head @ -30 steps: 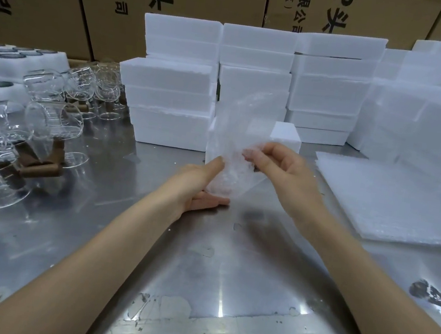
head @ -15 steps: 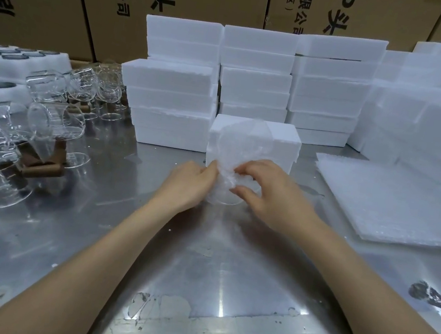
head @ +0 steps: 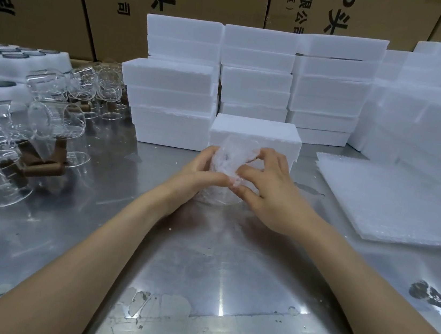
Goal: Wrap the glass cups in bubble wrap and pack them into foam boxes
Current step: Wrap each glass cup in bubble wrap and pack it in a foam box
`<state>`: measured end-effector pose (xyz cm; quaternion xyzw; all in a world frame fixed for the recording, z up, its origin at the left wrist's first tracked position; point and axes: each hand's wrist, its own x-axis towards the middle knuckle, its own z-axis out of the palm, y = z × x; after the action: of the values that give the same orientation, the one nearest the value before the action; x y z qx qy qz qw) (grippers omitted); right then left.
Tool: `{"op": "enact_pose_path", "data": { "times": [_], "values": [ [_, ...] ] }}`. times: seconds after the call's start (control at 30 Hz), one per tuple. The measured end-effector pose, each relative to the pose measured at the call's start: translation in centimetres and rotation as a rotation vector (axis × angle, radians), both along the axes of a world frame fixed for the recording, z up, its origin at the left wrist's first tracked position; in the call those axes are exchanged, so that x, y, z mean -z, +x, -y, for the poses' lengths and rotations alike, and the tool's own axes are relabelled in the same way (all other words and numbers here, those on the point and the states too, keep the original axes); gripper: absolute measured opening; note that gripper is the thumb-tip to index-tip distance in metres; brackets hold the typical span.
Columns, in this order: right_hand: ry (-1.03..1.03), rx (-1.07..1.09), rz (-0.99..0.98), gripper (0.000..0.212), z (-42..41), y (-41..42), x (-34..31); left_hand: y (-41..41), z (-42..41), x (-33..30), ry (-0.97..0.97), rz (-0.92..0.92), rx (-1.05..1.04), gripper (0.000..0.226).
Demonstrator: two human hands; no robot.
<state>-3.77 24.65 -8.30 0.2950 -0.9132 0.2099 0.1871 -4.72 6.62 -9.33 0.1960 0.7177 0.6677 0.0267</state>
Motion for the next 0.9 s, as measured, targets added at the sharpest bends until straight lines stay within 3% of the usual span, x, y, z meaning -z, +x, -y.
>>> {"op": "enact_pose_path", "data": {
  "times": [0.27,0.37,0.43,0.5,0.57,0.7,0.77,0.83,0.9],
  "values": [
    [-0.02,-0.019,-0.005,0.033,0.0,-0.4,0.1,0.1,-0.2,-0.4,-0.043,-0.122,-0.092,0.048],
    [-0.195,-0.033,0.04,0.024,0.2,-0.1,0.0,0.1,-0.5,-1.1,-0.285,-0.29,-0.242,0.042],
    [-0.372,-0.057,0.079,0.04,0.4,0.1,0.0,-0.1,-0.3,-1.1,-0.468,-0.402,-0.313,0.05],
    [-0.469,-0.056,0.088,0.054,0.3,0.1,0.0,-0.1,-0.2,-1.0,-0.582,-0.469,-0.351,0.045],
    [-0.445,-0.044,0.073,0.055,0.3,0.1,-0.1,-0.1,0.1,-0.9,-0.648,-0.517,-0.35,0.042],
    [-0.27,-0.025,0.041,0.041,0.3,0.0,0.1,0.2,0.7,-1.0,-0.859,-0.622,-0.342,0.059],
    [-0.215,-0.009,0.01,0.038,0.3,-0.1,0.1,0.5,0.5,-1.1,-0.939,-0.652,-0.364,0.055],
    [-0.155,0.013,-0.005,0.038,0.3,-0.1,0.1,0.9,0.2,-1.3,-0.881,-0.636,-0.402,0.051],
    [-0.077,0.029,0.003,0.04,0.3,0.0,0.1,1.5,-0.1,-1.8,-0.704,-0.646,-0.481,0.05]
  ]
}}
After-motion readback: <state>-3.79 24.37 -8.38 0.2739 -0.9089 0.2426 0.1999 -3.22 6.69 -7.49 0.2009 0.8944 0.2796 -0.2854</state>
